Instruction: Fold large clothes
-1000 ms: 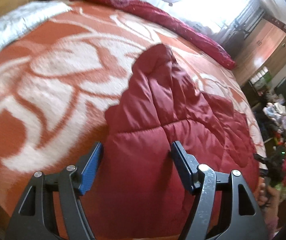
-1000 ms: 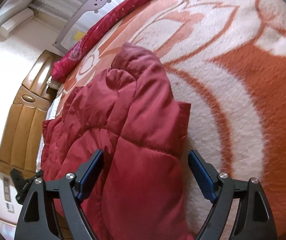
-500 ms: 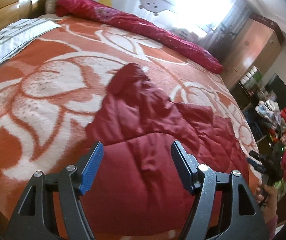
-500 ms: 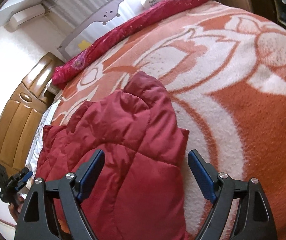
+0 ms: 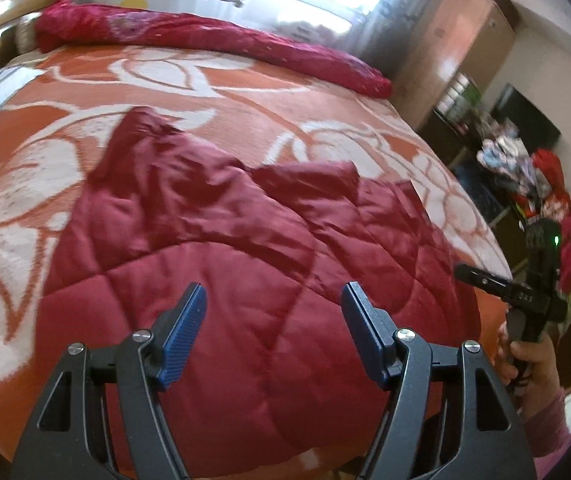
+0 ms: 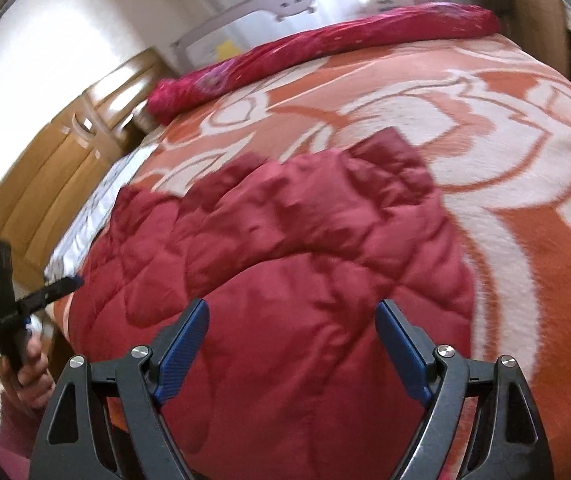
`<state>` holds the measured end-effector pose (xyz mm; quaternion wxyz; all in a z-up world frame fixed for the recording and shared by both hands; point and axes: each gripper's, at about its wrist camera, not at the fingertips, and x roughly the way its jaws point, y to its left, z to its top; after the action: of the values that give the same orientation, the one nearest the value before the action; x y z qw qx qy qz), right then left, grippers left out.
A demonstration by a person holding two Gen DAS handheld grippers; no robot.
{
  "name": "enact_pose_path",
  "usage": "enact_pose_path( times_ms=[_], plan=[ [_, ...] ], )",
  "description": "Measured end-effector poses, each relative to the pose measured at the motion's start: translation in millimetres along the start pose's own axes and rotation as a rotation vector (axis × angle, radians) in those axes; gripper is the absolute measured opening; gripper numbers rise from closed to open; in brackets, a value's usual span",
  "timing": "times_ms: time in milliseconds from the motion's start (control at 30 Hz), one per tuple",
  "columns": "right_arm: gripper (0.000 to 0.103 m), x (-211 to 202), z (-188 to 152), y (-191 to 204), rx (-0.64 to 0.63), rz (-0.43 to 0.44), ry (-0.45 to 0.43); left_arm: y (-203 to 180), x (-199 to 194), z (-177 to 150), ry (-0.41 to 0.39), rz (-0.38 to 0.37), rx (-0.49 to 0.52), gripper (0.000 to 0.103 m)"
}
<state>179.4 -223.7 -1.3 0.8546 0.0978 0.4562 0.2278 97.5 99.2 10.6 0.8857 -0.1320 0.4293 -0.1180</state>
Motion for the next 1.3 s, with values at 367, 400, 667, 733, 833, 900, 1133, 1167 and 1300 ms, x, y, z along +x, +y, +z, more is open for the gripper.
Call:
enact_pose_path(
  times_ms=[367,400,667,733,833,900,1133,1167,1300],
  plan=[
    [0.086,16,-1,37,-0.116,0.007,0.036,16,44,-6,0.09,0.18,0.003,0.069],
    [0.086,19,0,40,-0.125,0.008,0.041,20,46,-5,0.087,0.197,-0.009,0.069],
    [0.087,50,13,51,-0.178,-0.021,0.079,36,64,2,0.105,0.242,-0.065,0.069],
    [0.086,60,20,46,-0.171,-0.046,0.092,37,67,3,0.11,0.247,-0.065,0.069],
    [0.084,84,36,25,-0.122,-0.103,0.141,38,70,6,0.12,0.25,-0.069,0.069],
    [0.084,97,44,13,-0.104,-0.158,0.152,39,72,8,0.127,0.249,-0.074,0.069],
    [0.084,123,54,-26,0.029,-0.201,0.162,45,83,15,0.137,0.24,-0.096,0.069],
    [0.084,123,53,-28,0.037,-0.204,0.156,46,84,15,0.137,0.242,-0.098,0.069],
    [0.084,124,52,-31,0.051,-0.217,0.137,48,91,20,0.142,0.25,-0.101,0.069]
  ],
)
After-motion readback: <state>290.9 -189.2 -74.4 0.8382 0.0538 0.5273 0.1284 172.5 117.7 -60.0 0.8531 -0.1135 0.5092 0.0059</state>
